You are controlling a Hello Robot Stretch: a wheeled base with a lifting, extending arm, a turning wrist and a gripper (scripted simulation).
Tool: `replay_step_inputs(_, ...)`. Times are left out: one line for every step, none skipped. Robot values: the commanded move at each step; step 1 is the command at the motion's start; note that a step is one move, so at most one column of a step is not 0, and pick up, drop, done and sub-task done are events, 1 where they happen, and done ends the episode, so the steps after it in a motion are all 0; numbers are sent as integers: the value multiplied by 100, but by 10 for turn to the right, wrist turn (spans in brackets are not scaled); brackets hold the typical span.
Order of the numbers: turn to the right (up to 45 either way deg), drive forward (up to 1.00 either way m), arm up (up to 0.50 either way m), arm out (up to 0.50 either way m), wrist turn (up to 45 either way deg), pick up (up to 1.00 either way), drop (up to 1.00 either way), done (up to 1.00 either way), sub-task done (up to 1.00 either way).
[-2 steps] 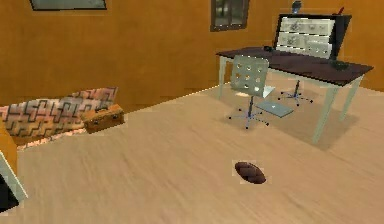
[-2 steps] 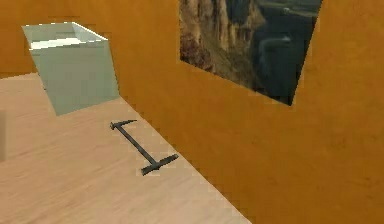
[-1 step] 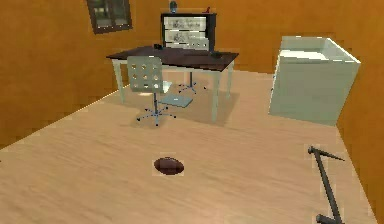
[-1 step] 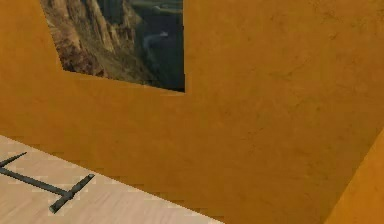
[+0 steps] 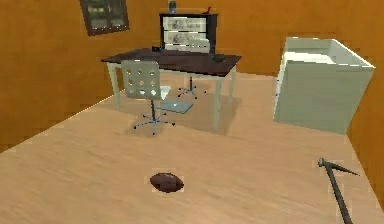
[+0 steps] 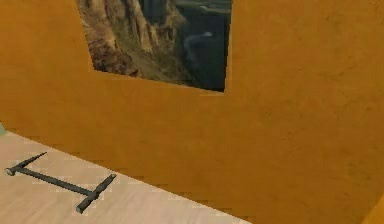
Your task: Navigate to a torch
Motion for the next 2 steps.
replay_step_inputs(-450, 0, 0, 0, 0, 0, 0, 0, 0)
replay_step_inputs(-450, 0, 0, 0, 0, 0, 0, 0, 0)
